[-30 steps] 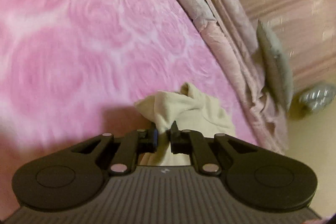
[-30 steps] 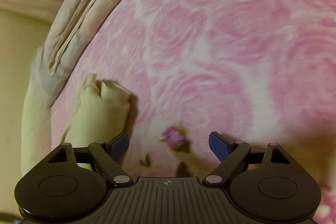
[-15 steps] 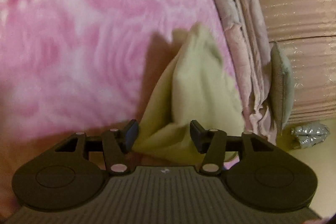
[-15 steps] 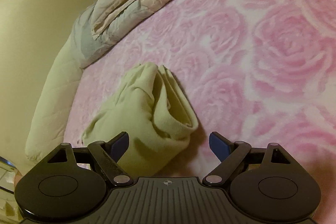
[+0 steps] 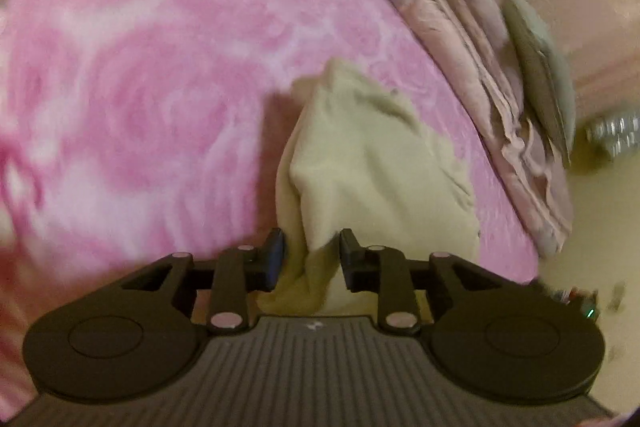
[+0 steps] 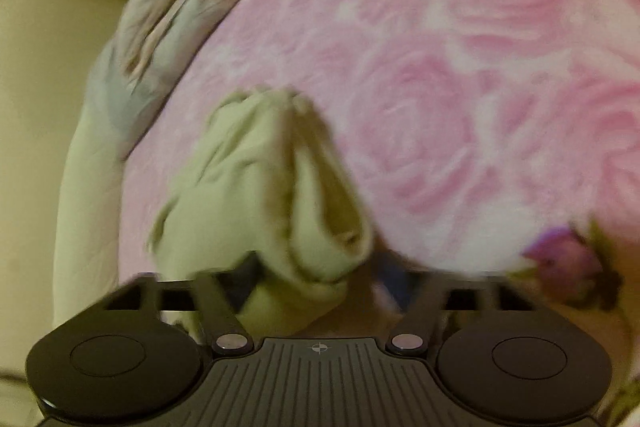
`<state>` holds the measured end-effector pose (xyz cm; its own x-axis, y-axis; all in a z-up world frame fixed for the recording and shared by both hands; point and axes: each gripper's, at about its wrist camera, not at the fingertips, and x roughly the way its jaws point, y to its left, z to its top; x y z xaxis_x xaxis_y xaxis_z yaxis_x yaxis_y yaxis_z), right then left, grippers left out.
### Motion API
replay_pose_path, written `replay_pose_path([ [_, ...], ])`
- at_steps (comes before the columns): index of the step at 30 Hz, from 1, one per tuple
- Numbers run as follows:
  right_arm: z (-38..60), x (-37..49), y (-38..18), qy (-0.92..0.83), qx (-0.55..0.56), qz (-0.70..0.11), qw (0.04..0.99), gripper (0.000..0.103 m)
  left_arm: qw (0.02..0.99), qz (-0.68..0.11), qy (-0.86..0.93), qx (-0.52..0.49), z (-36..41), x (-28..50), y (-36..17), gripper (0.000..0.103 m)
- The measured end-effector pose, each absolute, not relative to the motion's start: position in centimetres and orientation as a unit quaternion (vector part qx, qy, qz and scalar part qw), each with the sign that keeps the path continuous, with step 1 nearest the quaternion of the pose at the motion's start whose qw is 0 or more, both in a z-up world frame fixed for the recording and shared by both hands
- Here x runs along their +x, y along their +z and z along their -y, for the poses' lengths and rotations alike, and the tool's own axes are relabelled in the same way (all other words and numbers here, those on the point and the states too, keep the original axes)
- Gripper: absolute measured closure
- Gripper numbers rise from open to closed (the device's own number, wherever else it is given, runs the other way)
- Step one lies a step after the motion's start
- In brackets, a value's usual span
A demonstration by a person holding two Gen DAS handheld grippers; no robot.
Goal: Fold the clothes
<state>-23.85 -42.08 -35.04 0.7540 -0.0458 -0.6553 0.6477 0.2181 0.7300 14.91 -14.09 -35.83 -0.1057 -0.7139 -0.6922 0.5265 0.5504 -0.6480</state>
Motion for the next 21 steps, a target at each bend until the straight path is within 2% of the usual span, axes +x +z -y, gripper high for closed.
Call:
replay_pose_path([
  [2,42.3,-24.2,-34.5,-0.256,0.575,-0.253,0.735,0.027,0.675,-0.565,-0.464,-0.1,14.4,16.3,-35.3,0.063],
  [6,45.3,-22.7,-33.4,-0.237,0.556,-0.244,0.759,0.028,0.679,-0.554,-0.469,-0.109,17.1,18.7,-35.9,0.062],
  [8,46.7,-20.8,-33.9,-0.224,0.552,-0.247,0.765,0.028,0.674,-0.559,-0.471,-0.11,19.0,19.3,-36.9,0.066],
  [10,47.8,-19.1,-34.7,-0.212,0.553,-0.249,0.766,0.029,0.659,-0.561,-0.483,-0.132,19.9,19.6,-37.7,0.08],
  [11,48.2,-18.3,-35.3,-0.201,0.561,-0.248,0.764,0.053,0.654,-0.564,-0.483,-0.141,20.3,19.7,-37.9,0.096],
  [12,48.7,-17.5,-36.0,-0.189,0.57,-0.247,0.761,0.091,0.653,-0.563,-0.484,-0.148,20.3,20.1,-38.0,0.097],
  [14,49.0,-16.8,-36.8,-0.187,0.57,-0.251,0.76,0.096,0.655,-0.555,-0.487,-0.158,20.3,20.1,-38.1,0.097],
  [17,48.7,-16.7,-37.1,-0.212,0.543,-0.26,0.77,0.097,0.659,-0.564,-0.475,-0.151,20.5,20.1,-38.9,0.096],
  [20,48.5,-17.3,-38.4,-0.231,0.563,-0.261,0.749,0.095,0.662,-0.582,-0.452,-0.135,21.0,20.1,-40.0,0.092],
  [21,48.4,-17.6,-38.3,-0.234,0.57,-0.252,0.746,0.089,0.665,-0.581,-0.454,-0.123,21.3,20.1,-39.6,0.09],
])
